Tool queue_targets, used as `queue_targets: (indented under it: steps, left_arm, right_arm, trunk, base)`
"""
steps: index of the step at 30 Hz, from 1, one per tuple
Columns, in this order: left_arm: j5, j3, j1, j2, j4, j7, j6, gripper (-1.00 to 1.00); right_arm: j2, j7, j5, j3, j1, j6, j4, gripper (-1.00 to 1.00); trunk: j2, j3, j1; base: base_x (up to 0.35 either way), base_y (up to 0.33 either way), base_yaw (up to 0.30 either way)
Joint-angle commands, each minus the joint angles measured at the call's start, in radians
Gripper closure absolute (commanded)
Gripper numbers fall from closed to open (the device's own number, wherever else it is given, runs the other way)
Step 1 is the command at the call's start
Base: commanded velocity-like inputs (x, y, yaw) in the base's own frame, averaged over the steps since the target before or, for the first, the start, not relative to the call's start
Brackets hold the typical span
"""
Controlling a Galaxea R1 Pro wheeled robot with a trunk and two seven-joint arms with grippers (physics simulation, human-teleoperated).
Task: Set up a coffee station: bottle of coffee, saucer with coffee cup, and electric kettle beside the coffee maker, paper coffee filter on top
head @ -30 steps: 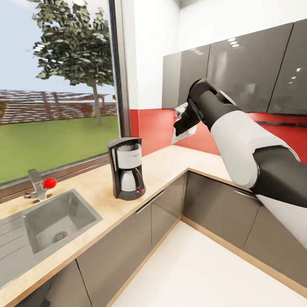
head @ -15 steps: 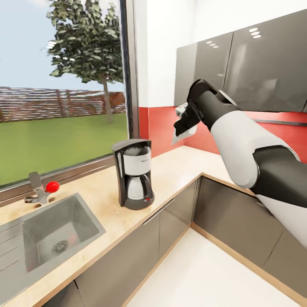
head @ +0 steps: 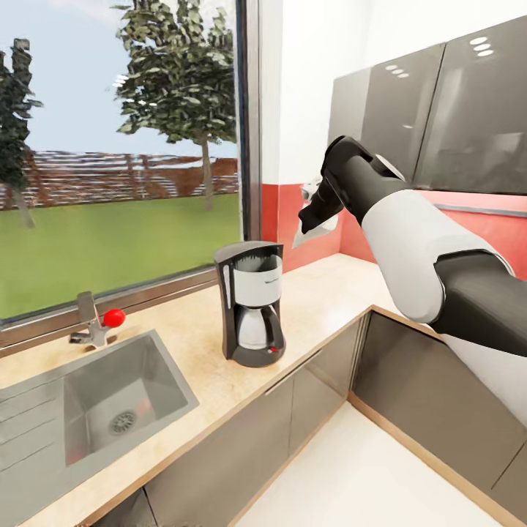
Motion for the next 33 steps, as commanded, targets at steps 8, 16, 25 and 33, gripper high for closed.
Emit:
queue_targets:
  steps: [8,16,25,33]
  left_arm:
    - [-0.002,0.006,0.0,-0.002,-0.001,-0.001,-0.002,-1.0]
    - [-0.002,0.009,0.0,-0.002,-0.001,-0.001,-0.002,-1.0]
    - [-0.002,0.009,0.0,0.0,-0.001,-0.001,-0.002,-1.0]
    - [-0.002,0.009,0.0,-0.001,-0.001,0.0,-0.002,-1.0]
  right_arm:
    - [0.0,0.01,0.01,0.003,0.0,0.003,-0.002,1.0]
    - [0.0,0.01,0.01,0.002,0.0,0.003,-0.001,1.0]
    - [0.0,0.01,0.011,0.002,0.0,0.003,-0.001,1.0]
    - [0.0,0.01,0.01,0.002,0.0,0.003,-0.001,1.0]
  trunk:
    - [0.0,0.0,0.0]
    - [0.0,0.0,0.0]
    - [0.0,0.0,0.0]
    - [0.0,0.0,0.0]
  base:
    - [0.0,0.0,0.036]
    - [-0.1,0.0,0.01]
    - [-0.041,0.0,0.235]
    - [-0.001,0.0,0.162]
